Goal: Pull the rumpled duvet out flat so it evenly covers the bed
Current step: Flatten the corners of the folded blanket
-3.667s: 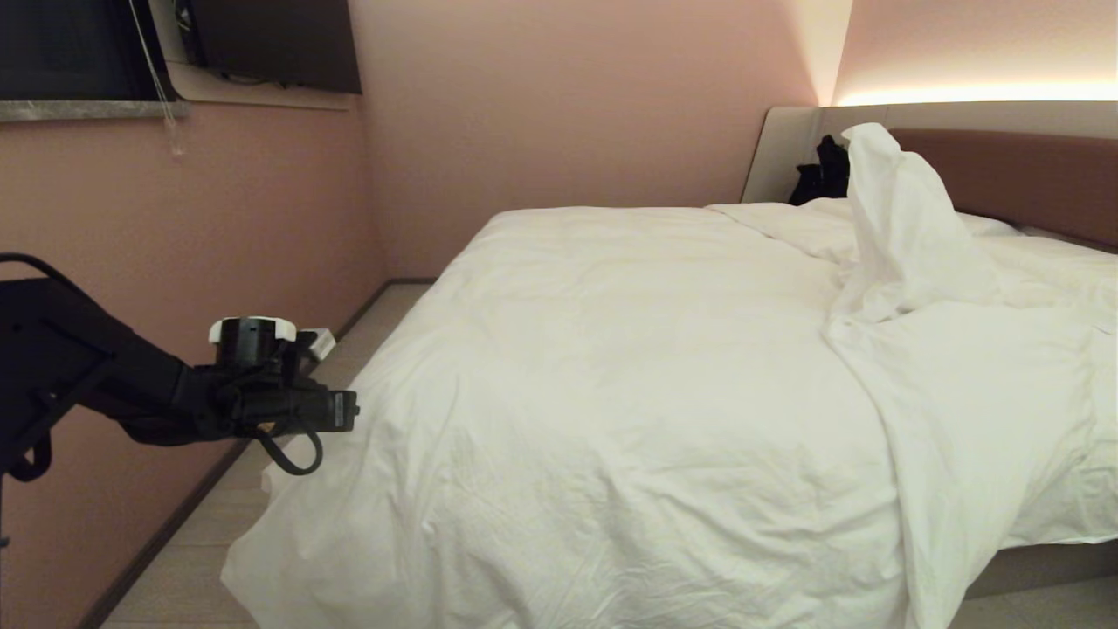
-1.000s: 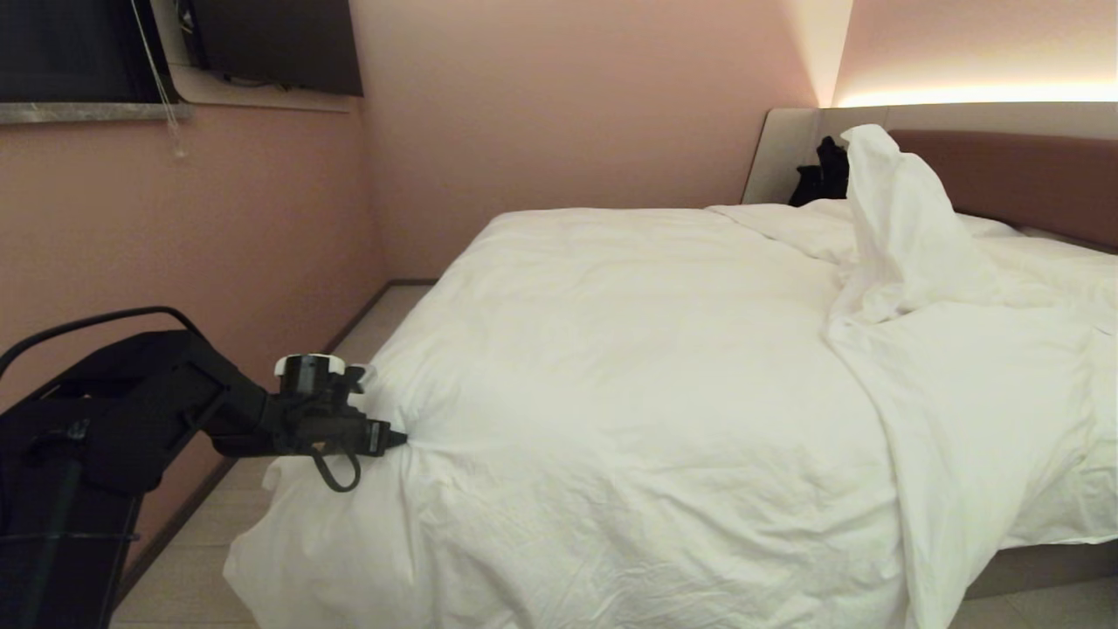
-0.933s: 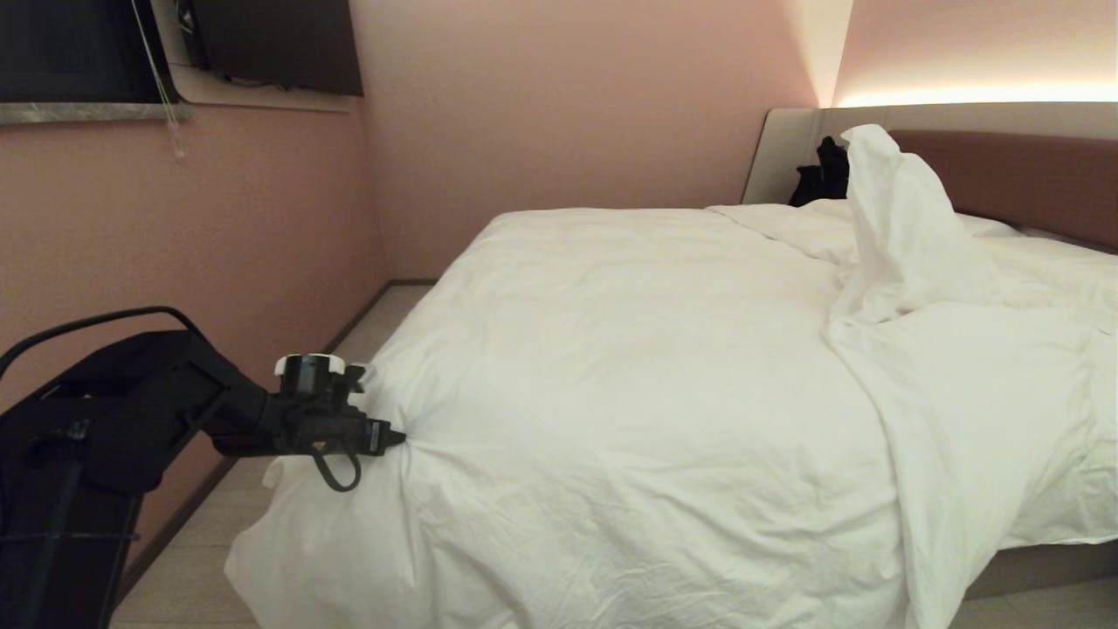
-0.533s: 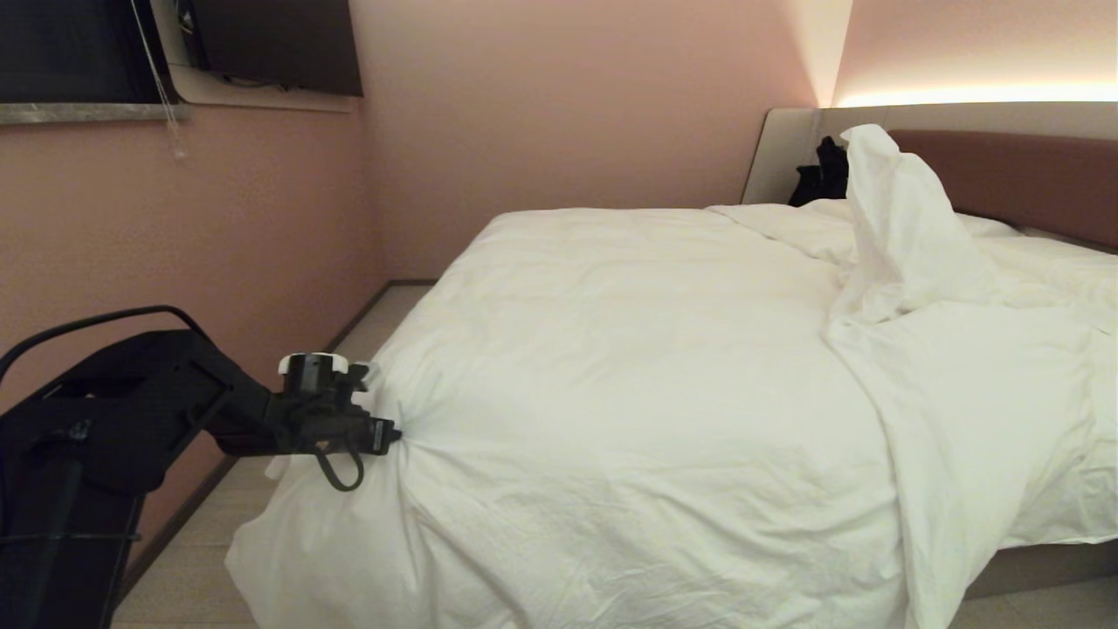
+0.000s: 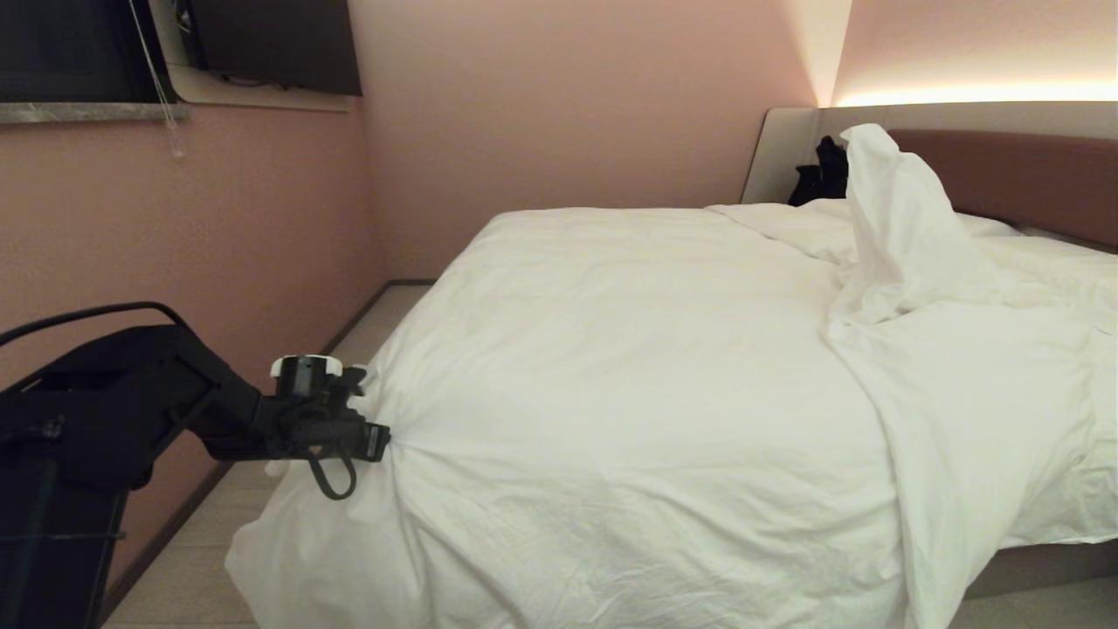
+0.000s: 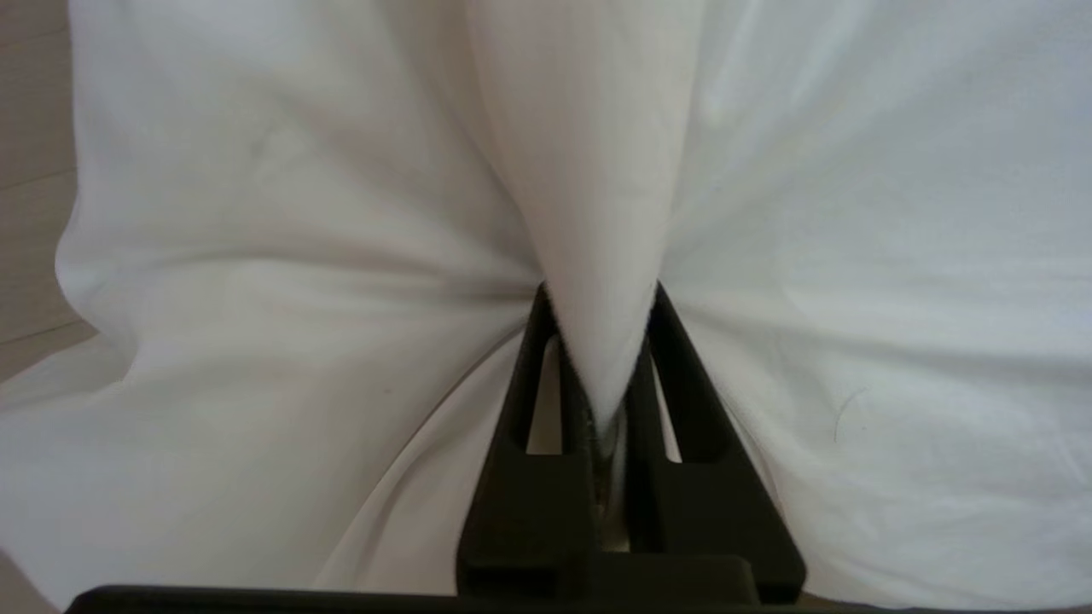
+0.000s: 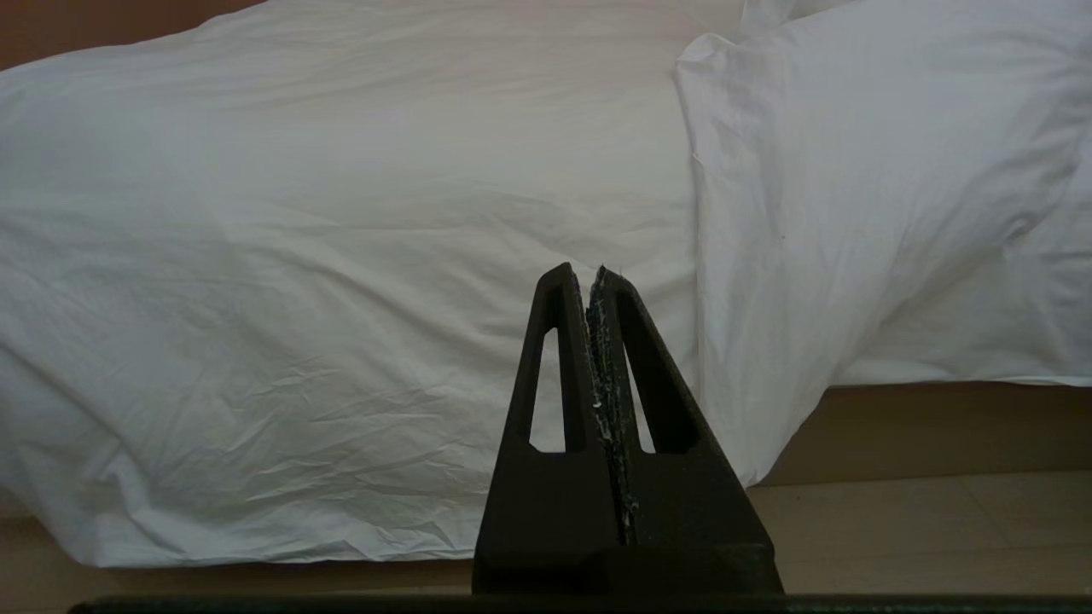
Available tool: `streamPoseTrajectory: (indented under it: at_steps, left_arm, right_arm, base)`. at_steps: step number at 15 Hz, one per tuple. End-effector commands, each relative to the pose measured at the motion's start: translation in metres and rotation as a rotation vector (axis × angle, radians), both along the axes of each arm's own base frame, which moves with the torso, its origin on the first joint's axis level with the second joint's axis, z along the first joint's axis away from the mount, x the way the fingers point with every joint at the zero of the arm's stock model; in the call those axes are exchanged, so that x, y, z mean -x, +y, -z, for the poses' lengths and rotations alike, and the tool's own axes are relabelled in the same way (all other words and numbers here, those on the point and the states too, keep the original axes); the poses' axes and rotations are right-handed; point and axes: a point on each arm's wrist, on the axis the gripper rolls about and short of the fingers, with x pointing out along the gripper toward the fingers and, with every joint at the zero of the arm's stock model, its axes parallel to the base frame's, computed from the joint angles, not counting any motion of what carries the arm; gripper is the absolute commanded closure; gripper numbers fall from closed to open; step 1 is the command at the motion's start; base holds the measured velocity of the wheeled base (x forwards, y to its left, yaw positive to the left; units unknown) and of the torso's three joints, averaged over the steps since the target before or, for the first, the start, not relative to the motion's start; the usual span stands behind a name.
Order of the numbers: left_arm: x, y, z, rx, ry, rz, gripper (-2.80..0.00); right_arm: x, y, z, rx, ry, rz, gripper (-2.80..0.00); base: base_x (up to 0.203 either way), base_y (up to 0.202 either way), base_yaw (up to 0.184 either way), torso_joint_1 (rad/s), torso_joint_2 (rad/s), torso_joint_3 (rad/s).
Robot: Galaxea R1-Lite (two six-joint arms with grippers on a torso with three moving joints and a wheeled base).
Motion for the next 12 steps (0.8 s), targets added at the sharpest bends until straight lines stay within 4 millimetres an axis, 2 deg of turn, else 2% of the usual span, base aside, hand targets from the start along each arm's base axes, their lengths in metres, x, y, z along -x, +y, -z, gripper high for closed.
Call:
streamPoseTrajectory:
  at_steps: [1, 6, 12]
  left_arm:
    - [0.007, 0.002, -0.007, -0.011, 0.003, -0.004, 0.00]
    - [0.030, 0.018, -0.004, -0.060, 0.052, -0.004, 0.00]
    - [0.042, 0.023, -0.005, -0.068, 0.074, 0.006, 0.00]
  right_arm:
    - [0.000, 0.000, 0.000, 0.000, 0.000, 0.000, 0.00]
    - [0.000, 0.000, 0.000, 0.000, 0.000, 0.000, 0.00]
    - [0.000, 0.000, 0.000, 0.000, 0.001, 0.000, 0.00]
  base:
    - [0.000, 0.000, 0.000, 0.000, 0.00, 0.000]
    - [0.000, 0.000, 0.000, 0.000, 0.00, 0.000]
    - [0.000, 0.000, 0.000, 0.000, 0.00, 0.000]
